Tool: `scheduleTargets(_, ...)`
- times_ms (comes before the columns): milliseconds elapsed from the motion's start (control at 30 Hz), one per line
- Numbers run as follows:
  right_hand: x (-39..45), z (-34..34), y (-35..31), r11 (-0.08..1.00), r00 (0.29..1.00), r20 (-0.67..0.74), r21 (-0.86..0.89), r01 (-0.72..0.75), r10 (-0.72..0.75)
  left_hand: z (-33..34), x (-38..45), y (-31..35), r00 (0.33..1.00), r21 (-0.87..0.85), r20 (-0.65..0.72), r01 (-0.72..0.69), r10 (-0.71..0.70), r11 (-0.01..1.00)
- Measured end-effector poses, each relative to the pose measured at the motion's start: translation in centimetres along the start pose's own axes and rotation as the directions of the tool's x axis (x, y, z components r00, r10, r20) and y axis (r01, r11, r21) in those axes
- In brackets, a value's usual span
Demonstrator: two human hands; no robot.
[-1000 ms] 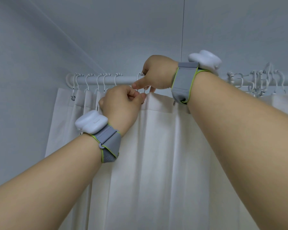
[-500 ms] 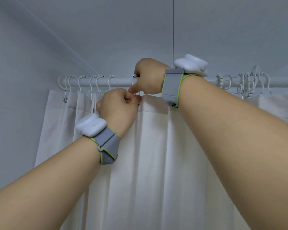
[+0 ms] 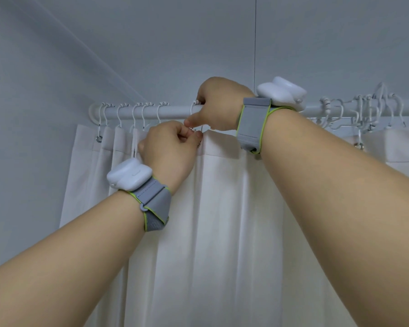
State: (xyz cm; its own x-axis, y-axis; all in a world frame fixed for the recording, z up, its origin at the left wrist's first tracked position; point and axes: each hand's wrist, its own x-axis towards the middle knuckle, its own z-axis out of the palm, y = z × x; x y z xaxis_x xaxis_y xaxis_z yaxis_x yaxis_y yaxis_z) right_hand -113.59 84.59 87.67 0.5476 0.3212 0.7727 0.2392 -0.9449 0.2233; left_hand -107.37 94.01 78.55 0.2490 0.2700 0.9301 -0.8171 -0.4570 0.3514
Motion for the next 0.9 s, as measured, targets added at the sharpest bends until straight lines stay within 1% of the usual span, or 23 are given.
scheduleTargets(67, -0.2, 0.1, -0.1, 0.999, 1.000, -0.014, -0.034, 0.011, -0.012, 0.1, 0.0, 0.1, 1.000, 0.002, 0.004, -0.003, 0.003, 1.000)
scheduleTargets(200, -0.2, -0.1, -0.1, 0.997, 1.000, 0.005, -0.076, 0.027, -0.027, 0.6, -0.2, 0.3, 1.000, -0.005, 0.000, -0.017, 0.017, 1.000)
scheduleTargets(367, -0.3, -0.2, 0.0, 0.990, 0.998, 0.010, -0.130, 0.059, -0.058, 1.3, -0.2, 0.1, 0.998, -0.001, -0.045, -0.035, 0.035, 0.999)
scheduleTargets(467, -0.1, -0.1, 0.1, 0.992, 0.998, -0.003, -0.112, 0.058, -0.058, 1.4, -0.1, -0.2, 0.998, -0.040, -0.059, -0.009, 0.006, 0.999)
scheduleTargets(600, 0.0, 0.1, 0.2, 0.991, 1.000, -0.001, -0.130, 0.027, -0.027, 1.8, -0.1, -0.2, 0.995, -0.125, -0.083, 0.045, -0.056, 0.991)
scheduleTargets(700, -0.1, 0.2, 0.3, 0.993, 0.999, -0.030, -0.113, 0.039, -0.042, 2.0, -0.1, -0.2, 0.996, -0.128, -0.062, 0.058, -0.066, 0.990)
scheduleTargets(767, -0.2, 0.0, 0.2, 0.993, 0.998, -0.019, -0.109, 0.052, -0.054, 1.8, 0.0, -0.3, 0.996, -0.150, -0.029, 0.076, -0.082, 0.986)
scheduleTargets(900, -0.2, -0.3, 0.2, 0.989, 0.999, 0.026, -0.142, 0.026, -0.023, 1.7, 0.2, -0.4, 0.993, -0.226, 0.028, 0.118, -0.114, 0.967)
